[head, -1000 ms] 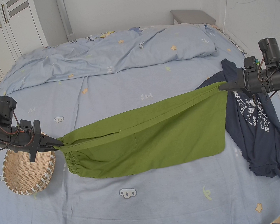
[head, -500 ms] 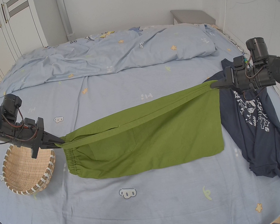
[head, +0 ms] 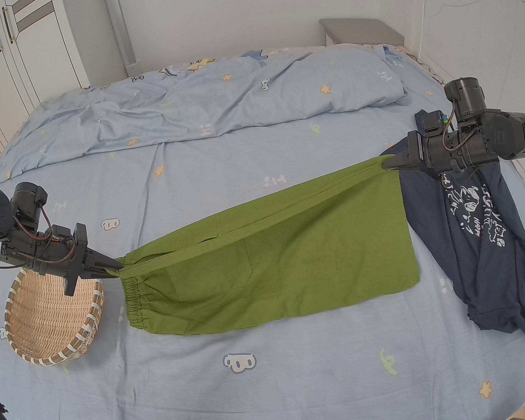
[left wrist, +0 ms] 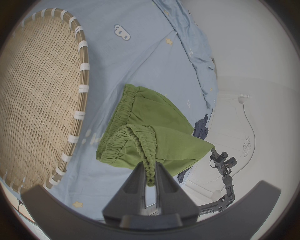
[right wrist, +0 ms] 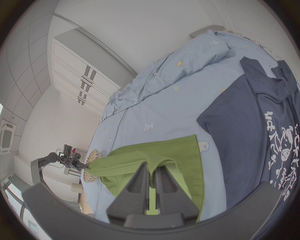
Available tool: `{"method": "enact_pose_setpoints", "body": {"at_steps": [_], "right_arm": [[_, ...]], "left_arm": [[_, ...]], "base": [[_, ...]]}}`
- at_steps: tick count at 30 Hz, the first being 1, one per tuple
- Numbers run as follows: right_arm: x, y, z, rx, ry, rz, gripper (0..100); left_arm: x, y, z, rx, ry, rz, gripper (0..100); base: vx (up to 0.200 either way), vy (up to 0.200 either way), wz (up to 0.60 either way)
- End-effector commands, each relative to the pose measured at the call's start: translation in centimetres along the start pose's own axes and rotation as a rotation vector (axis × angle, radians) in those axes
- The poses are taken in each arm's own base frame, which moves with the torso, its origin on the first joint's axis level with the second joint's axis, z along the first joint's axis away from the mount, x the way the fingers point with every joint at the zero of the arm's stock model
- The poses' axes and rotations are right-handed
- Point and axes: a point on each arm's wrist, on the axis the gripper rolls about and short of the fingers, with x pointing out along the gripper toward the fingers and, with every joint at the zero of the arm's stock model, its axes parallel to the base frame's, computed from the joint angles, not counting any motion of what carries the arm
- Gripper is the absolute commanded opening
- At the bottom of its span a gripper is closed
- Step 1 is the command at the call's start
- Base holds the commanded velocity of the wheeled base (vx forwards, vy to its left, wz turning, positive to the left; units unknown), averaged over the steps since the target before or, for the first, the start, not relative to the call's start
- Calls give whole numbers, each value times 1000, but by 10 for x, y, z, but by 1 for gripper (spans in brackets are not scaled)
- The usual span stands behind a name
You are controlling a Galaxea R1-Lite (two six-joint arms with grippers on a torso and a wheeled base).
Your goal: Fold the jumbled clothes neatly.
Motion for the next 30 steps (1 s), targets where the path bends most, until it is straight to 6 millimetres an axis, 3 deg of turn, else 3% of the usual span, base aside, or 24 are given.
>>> {"method": "enact_pose_setpoints", "body": {"at_steps": [1,25,26,28,29,30], "right_arm": [[8,-4,2,-2,-1,2,0],[30,-15,-1,-47,12,3,0],[33,-17,-2,-47,17,2,100],[35,-18,-3,-47,19,3,100],[37,-19,-3,-46,20,2,100],[38,-19,-3,-47,20,4,100]], "left_arm": [[7,5,9,-6,3,2,0],[27,11,28,30,19,1,0],[26,11,28,32,18,2,0],[26,11,28,33,18,0,0],[26,11,29,36,15,-2,100],[26,10,29,39,12,-3,100]], "base": [[0,0,0],[0,0,0],[0,0,0],[0,0,0],[0,0,0],[0,0,0]]}}
